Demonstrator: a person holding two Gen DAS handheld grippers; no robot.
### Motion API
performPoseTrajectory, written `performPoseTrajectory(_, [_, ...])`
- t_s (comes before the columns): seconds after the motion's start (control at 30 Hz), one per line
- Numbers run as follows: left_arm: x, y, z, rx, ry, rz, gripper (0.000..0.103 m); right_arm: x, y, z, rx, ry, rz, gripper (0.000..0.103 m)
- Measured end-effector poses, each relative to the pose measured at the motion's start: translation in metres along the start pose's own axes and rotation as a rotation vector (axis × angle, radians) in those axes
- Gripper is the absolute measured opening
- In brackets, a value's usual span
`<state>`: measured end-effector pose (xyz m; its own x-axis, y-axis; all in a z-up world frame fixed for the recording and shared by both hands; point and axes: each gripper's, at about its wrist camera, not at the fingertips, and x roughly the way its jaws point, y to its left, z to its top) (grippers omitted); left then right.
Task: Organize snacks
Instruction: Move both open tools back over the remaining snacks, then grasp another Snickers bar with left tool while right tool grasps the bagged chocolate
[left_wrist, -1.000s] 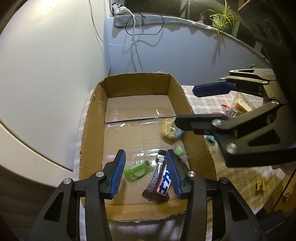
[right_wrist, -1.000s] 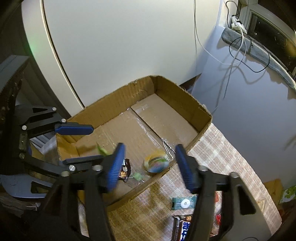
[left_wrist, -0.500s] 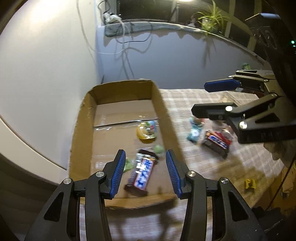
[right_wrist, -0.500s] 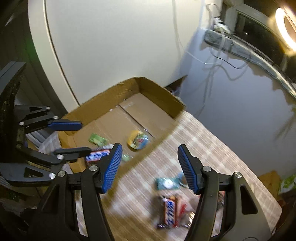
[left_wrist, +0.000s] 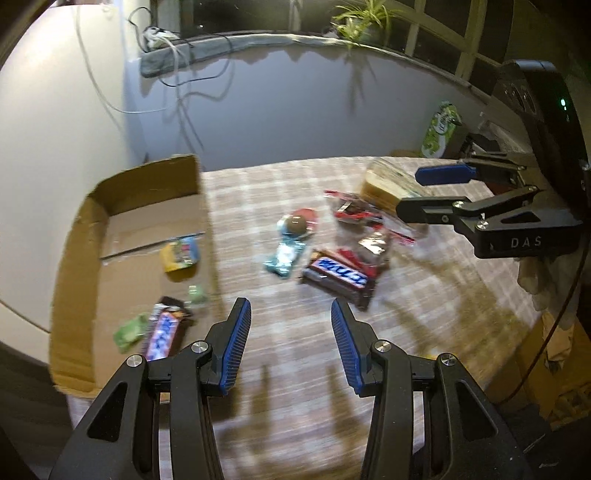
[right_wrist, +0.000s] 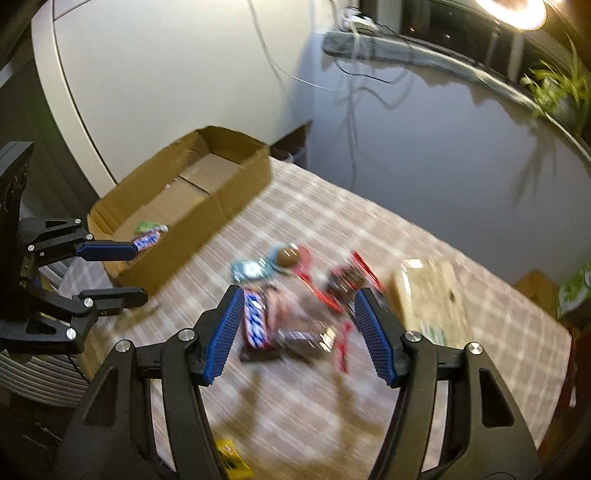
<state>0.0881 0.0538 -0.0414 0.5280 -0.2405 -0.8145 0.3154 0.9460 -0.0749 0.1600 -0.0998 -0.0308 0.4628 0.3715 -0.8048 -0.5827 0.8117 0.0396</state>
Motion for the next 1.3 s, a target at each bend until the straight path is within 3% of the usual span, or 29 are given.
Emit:
performPoseTrajectory(0.3, [0.033,-0.025,0.007,-0.025,0.060,-0.048,0.044,0.001,-0.036,-0.026,0.033,0.038,0.044,0.065])
performPoseTrajectory(0.8, [0.072,-0.027,0.013,-0.073,0.120,-0.077,0.044,0.056,-0.017,-0.007,-0.106,0.144,0.211,0.062])
performPoseTrajectory(1.3, [0.090,-0.031,0.016,-0.062,0.139,-0.092,0.044,0.083,-0.028,-0.020,-0.035,0.220,0.325,0.054])
